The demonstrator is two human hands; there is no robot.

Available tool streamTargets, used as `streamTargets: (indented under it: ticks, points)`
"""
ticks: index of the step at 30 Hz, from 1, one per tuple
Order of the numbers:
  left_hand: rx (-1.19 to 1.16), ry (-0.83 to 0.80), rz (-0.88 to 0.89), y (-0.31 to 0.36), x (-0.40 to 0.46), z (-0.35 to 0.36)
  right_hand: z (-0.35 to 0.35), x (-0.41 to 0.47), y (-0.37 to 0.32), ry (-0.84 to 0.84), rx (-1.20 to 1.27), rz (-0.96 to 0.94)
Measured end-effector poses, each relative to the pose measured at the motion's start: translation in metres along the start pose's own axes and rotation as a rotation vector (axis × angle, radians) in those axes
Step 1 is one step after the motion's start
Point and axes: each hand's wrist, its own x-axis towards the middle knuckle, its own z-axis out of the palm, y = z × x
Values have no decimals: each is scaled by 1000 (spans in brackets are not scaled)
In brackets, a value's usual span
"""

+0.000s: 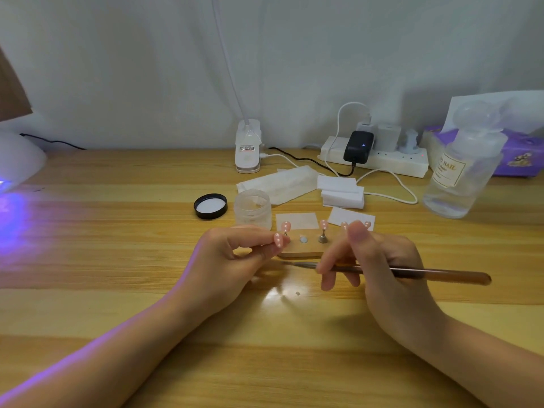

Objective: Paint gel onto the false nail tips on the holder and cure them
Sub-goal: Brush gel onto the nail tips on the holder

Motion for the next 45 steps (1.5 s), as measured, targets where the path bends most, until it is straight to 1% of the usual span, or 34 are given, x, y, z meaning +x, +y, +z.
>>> streamTargets:
  ticks: [4, 6, 8, 10, 16, 18, 21, 23, 26, 32, 35, 39, 42, 45]
  points:
    - [-2, -10, -6, 1, 0, 0, -3, -1, 2, 47, 18, -45]
    - [2, -24, -13, 1, 0, 0, -3, 0, 3, 66, -71, -83]
    - [-14, -32, -35, 1, 0, 0, 0, 2, 4, 42, -168, -121]
    - [-26, -39, -55, 1, -1, 0, 1, 2, 5, 24, -205, -136]
    - [-34, -30, -66, 0, -3, -2, -2, 0, 5, 77, -123, -129]
    - [-28, -45, -67, 1, -3, -3, -2, 0, 5, 81, -129, -147]
    - [-26, -51, -66, 1, -3, -3, 0, 3, 3, 54, -249, -190]
    - [-31, -44, -61, 1, -3, -3, 1, 4, 3, 35, -281, -179]
    - [-14, -43, -57, 1, -2, -3, 1, 3, 6, 29, -242, -160]
    - [-2, -29, -66, 1, -3, -3, -3, -1, 6, 71, -133, -120]
    - [9, -29, -58, 0, -2, -3, 0, 2, 4, 63, -196, -167]
    - [9, -32, -61, 2, -3, -2, 2, 4, 4, 32, -237, -150]
    - [11, -37, -68, 2, -3, -3, -1, 2, 5, 52, -190, -117]
    - [12, -23, -49, 3, -3, -3, -3, 0, 5, 77, -91, -49]
